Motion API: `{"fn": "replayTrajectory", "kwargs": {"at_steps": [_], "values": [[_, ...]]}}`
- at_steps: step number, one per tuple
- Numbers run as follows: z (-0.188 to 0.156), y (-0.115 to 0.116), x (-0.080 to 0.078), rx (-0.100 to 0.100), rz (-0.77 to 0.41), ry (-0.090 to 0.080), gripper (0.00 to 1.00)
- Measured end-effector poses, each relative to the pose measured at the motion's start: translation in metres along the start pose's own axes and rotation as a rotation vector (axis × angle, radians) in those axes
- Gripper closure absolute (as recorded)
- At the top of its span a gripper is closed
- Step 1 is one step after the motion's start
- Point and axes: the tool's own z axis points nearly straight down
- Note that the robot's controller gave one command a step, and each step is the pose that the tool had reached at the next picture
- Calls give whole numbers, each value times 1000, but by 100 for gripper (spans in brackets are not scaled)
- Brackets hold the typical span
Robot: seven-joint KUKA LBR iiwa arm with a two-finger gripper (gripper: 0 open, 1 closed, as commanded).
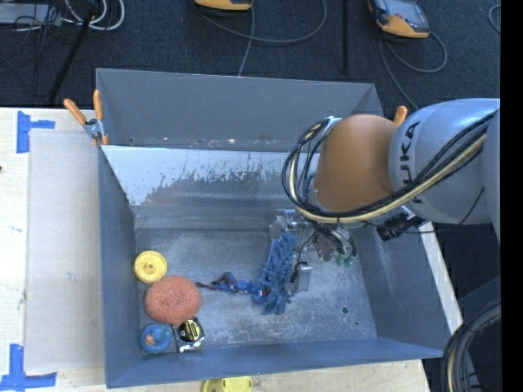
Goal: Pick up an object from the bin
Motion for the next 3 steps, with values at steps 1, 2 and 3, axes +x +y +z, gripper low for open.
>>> {"fn": "replayTrajectory", "kwargs": {"at_steps": [1,2,3], "values": [[50,14,47,-2,-280,4,100],[50,14,47,-2,-279,4,100],[-35,19,21,-1,-311,3,100]]}}
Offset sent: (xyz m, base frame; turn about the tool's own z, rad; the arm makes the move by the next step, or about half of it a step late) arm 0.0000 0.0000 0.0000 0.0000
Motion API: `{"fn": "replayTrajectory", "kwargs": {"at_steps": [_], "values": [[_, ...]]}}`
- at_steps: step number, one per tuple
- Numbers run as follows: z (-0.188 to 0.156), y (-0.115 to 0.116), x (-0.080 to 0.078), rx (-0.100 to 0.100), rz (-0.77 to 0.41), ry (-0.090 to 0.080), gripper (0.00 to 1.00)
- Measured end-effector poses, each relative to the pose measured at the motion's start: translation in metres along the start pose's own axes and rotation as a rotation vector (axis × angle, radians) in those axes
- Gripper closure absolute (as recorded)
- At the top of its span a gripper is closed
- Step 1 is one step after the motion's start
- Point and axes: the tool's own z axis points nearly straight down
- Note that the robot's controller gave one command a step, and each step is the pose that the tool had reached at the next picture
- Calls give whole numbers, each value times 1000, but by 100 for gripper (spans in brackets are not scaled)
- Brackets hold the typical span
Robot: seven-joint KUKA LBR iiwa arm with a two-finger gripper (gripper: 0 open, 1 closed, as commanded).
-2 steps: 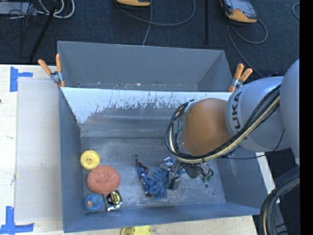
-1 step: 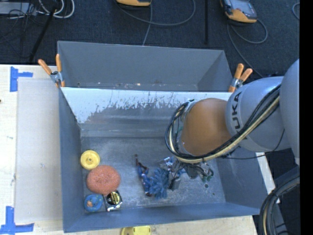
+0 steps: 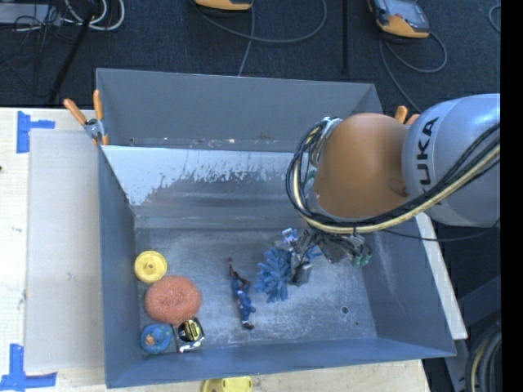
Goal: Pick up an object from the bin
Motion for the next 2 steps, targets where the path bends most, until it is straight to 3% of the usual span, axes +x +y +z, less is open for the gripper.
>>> {"fn": "replayTrajectory", "kwargs": {"at_steps": [1,2], "values": [[0,0,0,0,1,0,100],[-91,-3,-25,1,33,-1,100]]}}
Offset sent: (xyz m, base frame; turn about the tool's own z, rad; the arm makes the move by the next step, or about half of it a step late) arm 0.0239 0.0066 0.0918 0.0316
